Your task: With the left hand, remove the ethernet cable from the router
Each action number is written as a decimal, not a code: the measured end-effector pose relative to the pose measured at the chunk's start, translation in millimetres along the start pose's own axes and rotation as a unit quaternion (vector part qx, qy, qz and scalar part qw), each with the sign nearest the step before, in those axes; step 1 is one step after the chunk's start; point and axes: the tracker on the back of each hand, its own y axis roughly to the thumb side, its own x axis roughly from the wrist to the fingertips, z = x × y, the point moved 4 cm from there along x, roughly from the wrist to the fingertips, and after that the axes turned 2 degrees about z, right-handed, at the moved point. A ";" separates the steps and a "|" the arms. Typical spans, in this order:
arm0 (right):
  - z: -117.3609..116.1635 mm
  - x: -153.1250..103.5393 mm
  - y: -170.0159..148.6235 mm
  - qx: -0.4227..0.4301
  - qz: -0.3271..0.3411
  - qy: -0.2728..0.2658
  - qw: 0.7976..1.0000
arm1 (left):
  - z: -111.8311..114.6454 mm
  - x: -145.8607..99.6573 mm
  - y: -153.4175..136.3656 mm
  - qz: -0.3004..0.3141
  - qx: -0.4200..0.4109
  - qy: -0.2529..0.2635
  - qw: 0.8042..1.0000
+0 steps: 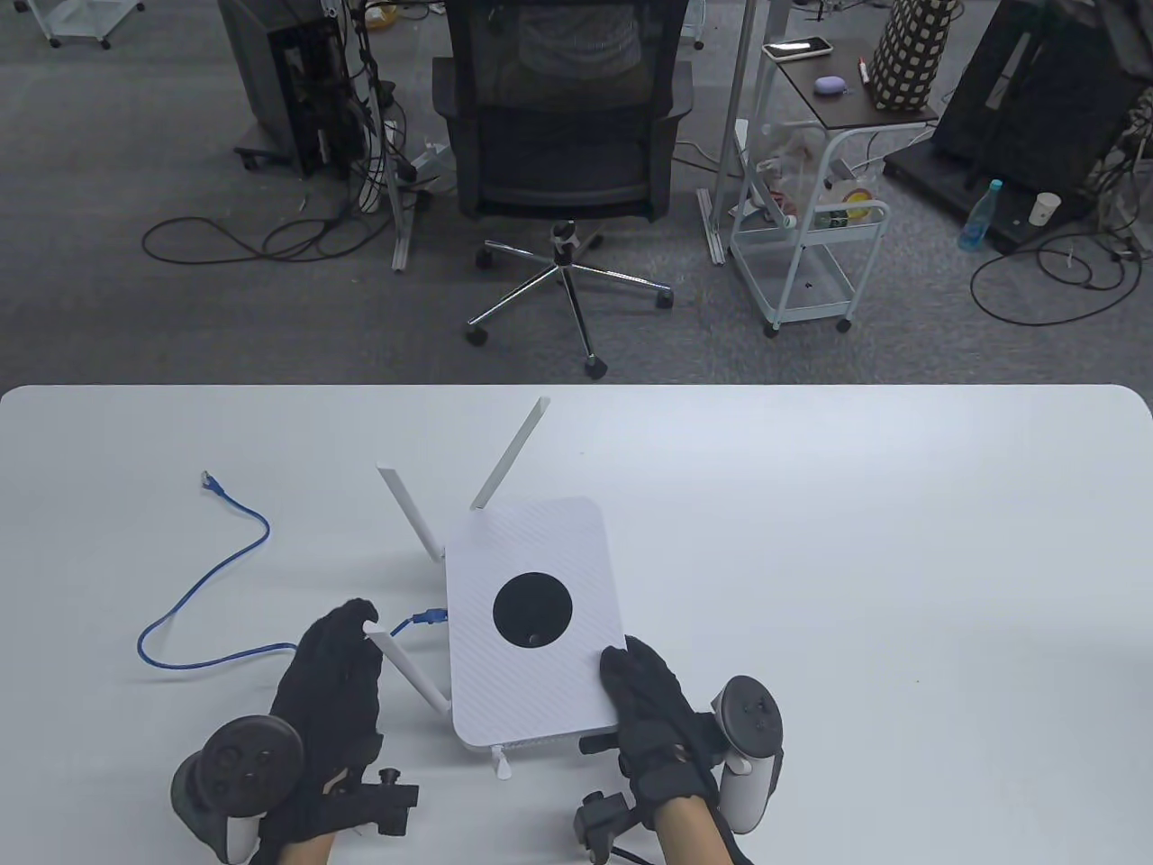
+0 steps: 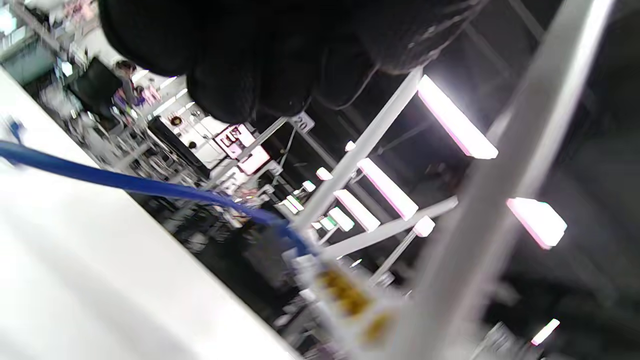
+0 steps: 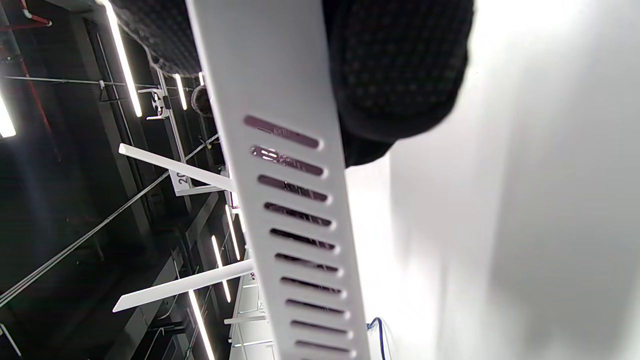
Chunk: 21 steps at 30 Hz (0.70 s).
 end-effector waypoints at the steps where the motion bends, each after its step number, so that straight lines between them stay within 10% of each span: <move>1: -0.3 0.0 -0.1 0.000 0.000 0.001 1.000 | 4.3 3.4 -0.8 -0.007 0.017 -0.011 1.000; 15: -1.5 -0.4 -0.5 0.004 0.000 0.004 1.000 | 57.8 37.5 -26.7 -0.105 -0.012 -0.212 0.972; 21: -0.3 -0.7 0.5 0.018 0.000 0.009 1.000 | 62.1 45.7 -39.5 -0.137 -0.208 -0.251 0.935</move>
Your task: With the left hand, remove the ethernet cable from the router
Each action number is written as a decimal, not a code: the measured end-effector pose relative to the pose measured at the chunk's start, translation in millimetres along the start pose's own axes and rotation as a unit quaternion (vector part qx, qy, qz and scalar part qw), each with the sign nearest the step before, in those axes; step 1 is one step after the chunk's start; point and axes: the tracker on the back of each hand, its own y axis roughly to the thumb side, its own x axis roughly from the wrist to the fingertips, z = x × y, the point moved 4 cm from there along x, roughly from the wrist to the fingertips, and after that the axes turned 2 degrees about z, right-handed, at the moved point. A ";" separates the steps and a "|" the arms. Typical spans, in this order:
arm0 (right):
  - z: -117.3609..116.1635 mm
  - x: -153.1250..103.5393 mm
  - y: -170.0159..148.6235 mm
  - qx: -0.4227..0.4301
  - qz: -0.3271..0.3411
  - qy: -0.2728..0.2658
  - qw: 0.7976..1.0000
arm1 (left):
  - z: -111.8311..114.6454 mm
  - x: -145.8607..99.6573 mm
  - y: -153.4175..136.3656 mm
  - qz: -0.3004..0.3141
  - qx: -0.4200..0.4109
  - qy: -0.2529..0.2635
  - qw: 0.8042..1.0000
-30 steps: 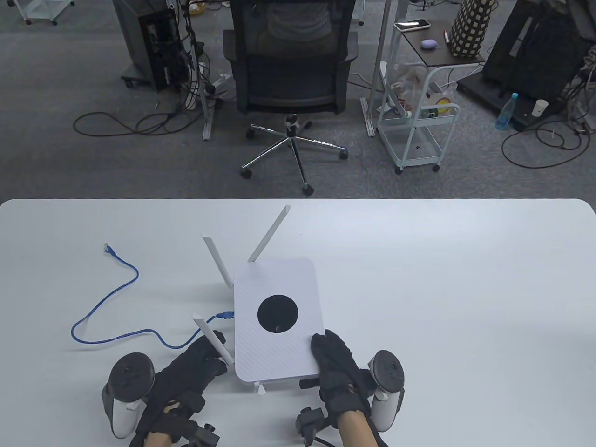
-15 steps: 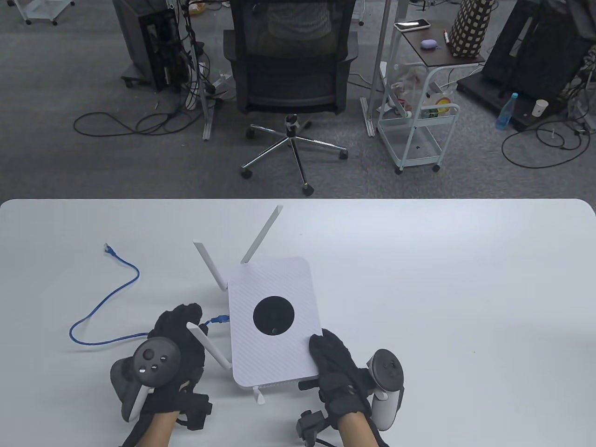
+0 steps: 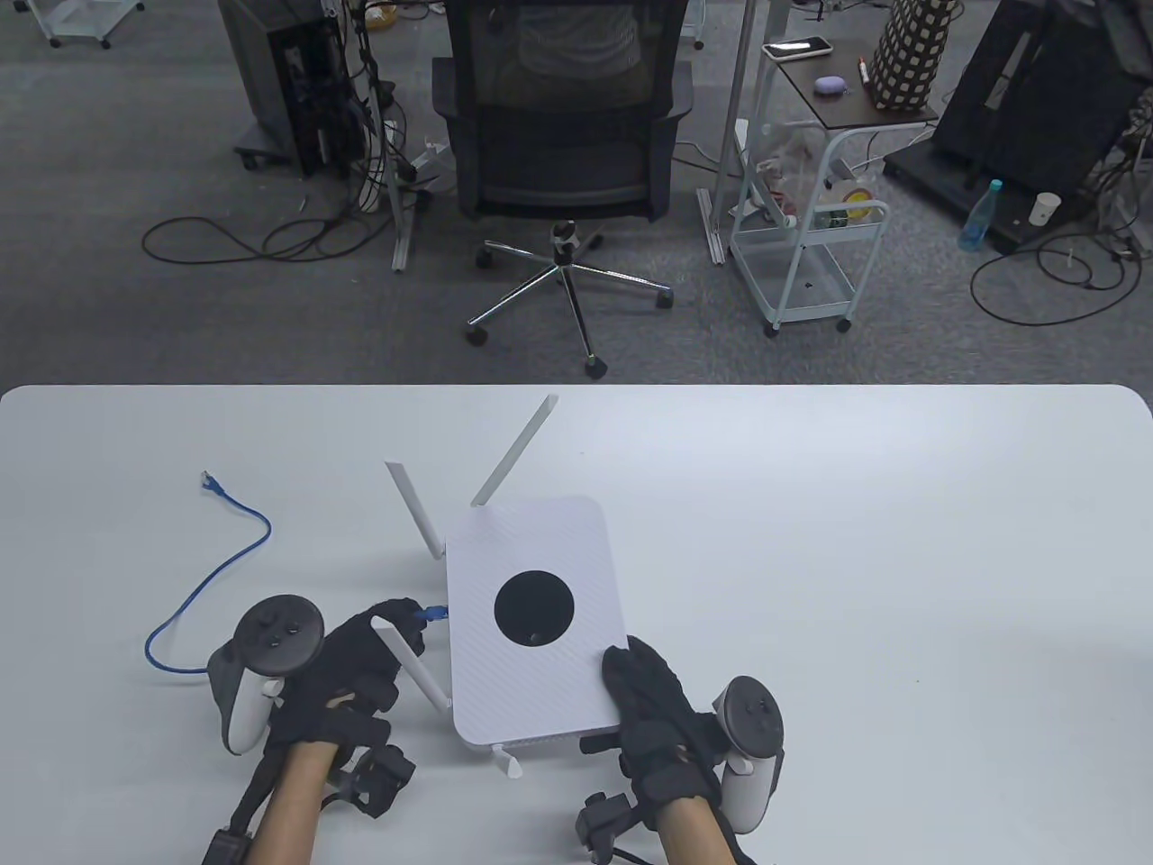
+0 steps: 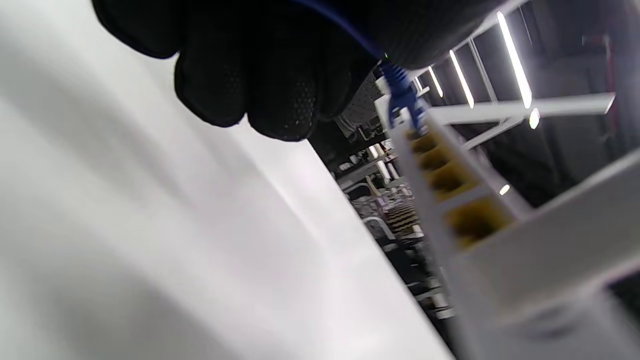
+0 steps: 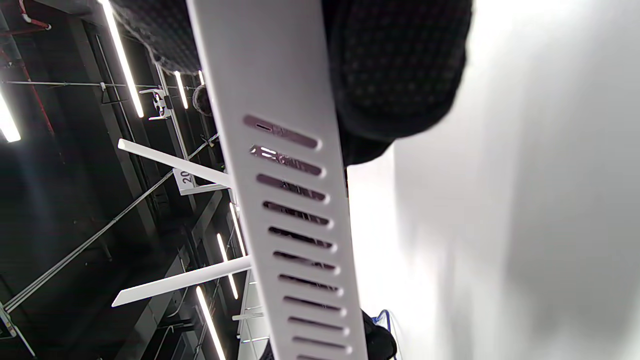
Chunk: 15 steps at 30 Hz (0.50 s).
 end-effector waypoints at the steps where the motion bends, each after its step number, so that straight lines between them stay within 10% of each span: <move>1: -0.7 0.0 0.2 -0.001 0.001 0.002 1.000 | -0.8 1.1 -0.2 0.002 -0.020 -0.003 1.000; 15: -2.7 -0.3 0.7 -0.023 0.008 0.003 1.000 | 7.5 11.8 0.7 -0.036 0.025 -0.043 0.998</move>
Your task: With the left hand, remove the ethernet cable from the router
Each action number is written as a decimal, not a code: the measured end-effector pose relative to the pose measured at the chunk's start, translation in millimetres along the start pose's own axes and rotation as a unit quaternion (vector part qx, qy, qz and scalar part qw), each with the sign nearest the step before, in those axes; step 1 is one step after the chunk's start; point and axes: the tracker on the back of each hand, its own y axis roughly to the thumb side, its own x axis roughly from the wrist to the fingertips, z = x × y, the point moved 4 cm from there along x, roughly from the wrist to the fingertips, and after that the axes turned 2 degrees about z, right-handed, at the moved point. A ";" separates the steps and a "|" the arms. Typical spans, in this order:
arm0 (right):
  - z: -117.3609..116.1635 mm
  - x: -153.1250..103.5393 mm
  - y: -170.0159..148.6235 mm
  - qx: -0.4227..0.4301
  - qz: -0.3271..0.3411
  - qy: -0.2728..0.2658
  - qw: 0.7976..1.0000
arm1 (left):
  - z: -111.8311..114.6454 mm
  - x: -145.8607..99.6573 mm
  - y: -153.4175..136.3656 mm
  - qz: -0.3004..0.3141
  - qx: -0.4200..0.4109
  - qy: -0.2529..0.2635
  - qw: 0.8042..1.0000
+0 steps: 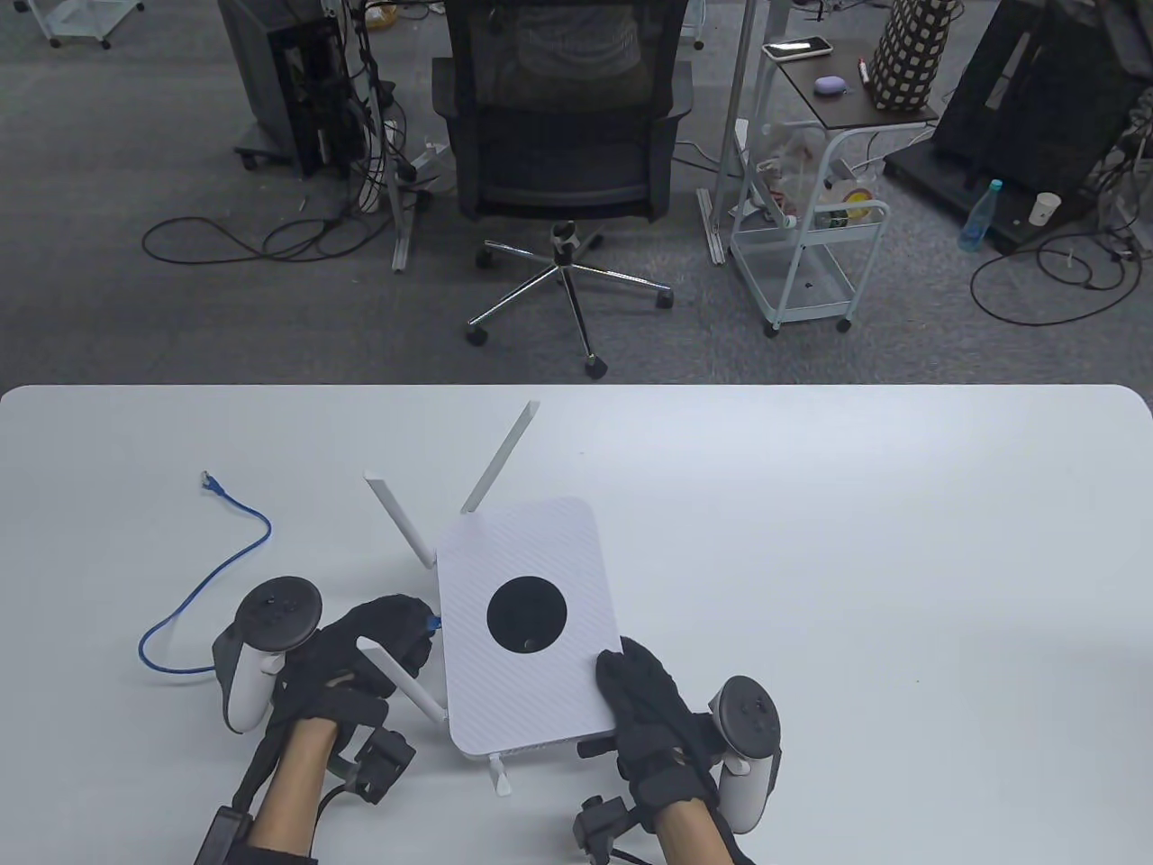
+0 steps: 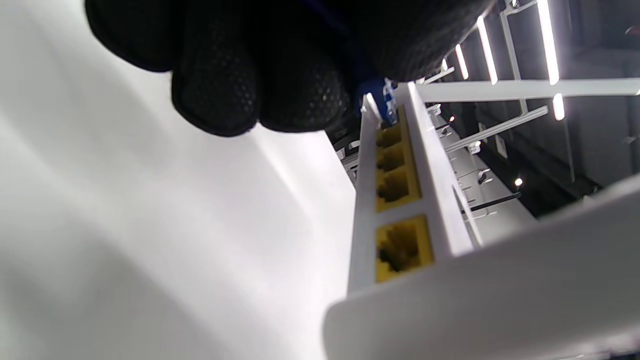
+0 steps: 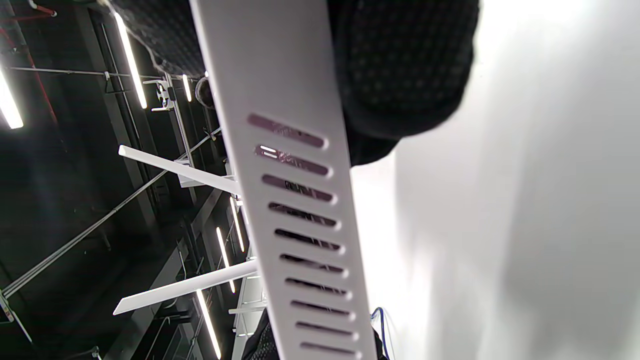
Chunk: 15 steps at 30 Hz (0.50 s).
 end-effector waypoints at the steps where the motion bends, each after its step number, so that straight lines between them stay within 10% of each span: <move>1: 0.2 0.0 -0.1 -0.003 0.001 -0.002 1.000 | 0.8 0.7 -0.7 -0.002 0.002 -0.001 1.000; 15: 1.7 -0.8 4.3 -0.026 0.014 -0.018 0.999 | 10.1 2.2 -1.6 -0.019 0.019 0.037 0.999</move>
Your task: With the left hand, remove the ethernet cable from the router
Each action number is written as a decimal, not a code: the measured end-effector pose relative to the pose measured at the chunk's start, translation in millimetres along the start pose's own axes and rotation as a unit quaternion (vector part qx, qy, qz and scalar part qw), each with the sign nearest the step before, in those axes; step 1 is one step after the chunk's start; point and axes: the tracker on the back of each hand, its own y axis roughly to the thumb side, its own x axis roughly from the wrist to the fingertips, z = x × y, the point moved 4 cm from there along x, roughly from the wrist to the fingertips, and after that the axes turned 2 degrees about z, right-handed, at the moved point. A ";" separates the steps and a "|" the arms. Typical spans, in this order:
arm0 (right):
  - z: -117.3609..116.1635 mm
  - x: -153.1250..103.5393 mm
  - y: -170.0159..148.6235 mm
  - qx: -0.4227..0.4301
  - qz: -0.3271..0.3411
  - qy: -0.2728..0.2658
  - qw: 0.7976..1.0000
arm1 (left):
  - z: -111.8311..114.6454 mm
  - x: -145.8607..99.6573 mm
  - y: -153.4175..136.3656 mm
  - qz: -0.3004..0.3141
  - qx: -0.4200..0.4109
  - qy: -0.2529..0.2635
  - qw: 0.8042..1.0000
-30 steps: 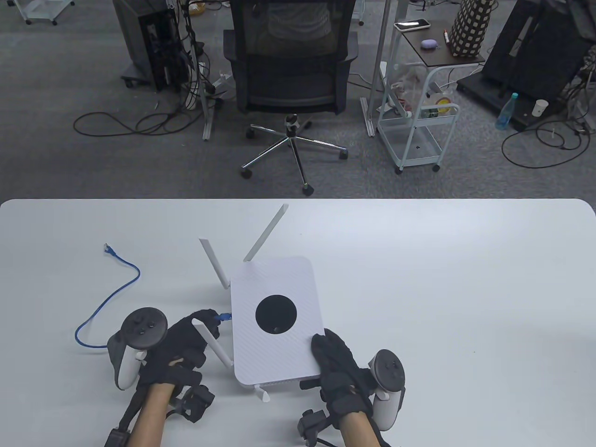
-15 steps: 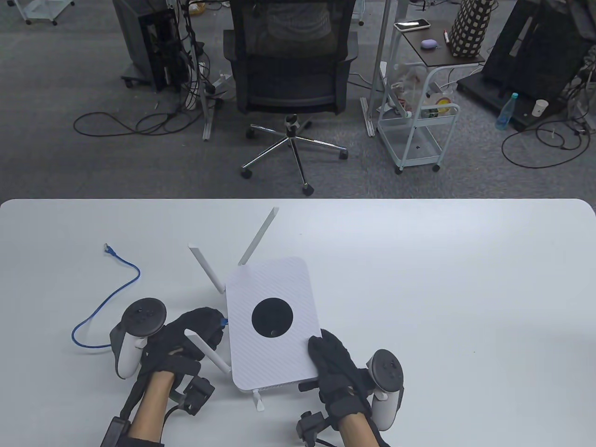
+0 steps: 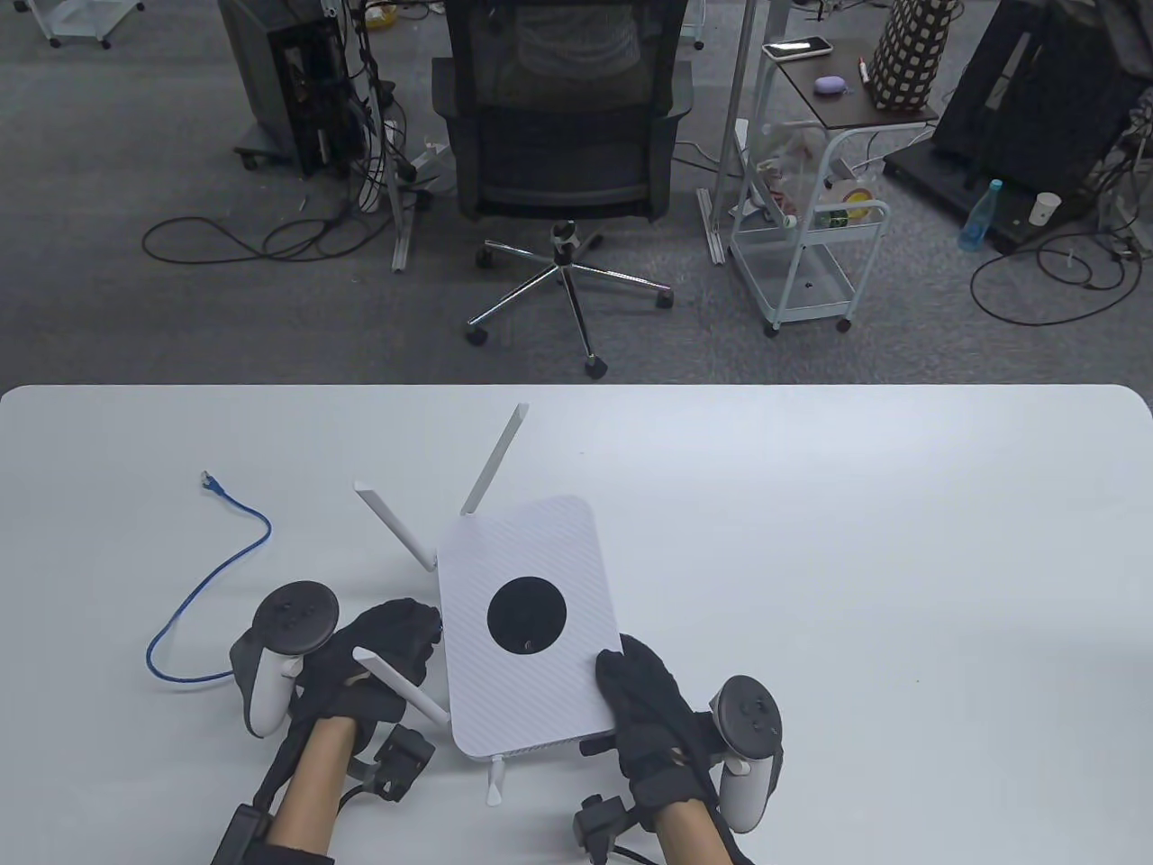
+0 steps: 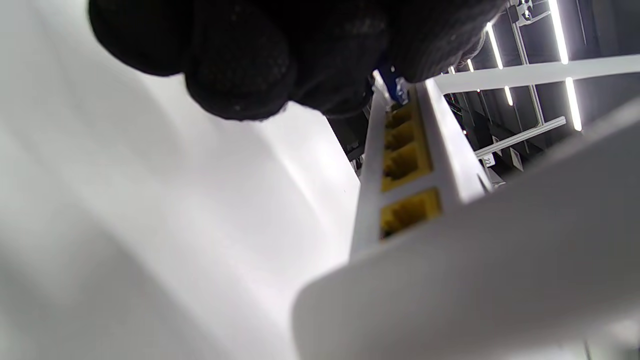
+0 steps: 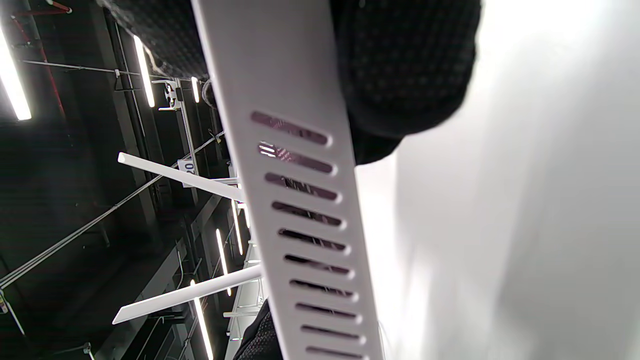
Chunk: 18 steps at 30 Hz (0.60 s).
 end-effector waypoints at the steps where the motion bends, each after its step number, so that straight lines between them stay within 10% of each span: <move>1: 0.1 -0.1 0.0 0.000 0.000 -0.001 1.000 | 0.1 -0.4 0.8 -0.001 0.007 0.003 1.000; 18: 21.9 1.0 -2.1 0.032 -0.016 -0.035 0.999 | -30.4 -13.8 -38.3 -0.025 -0.015 0.076 0.997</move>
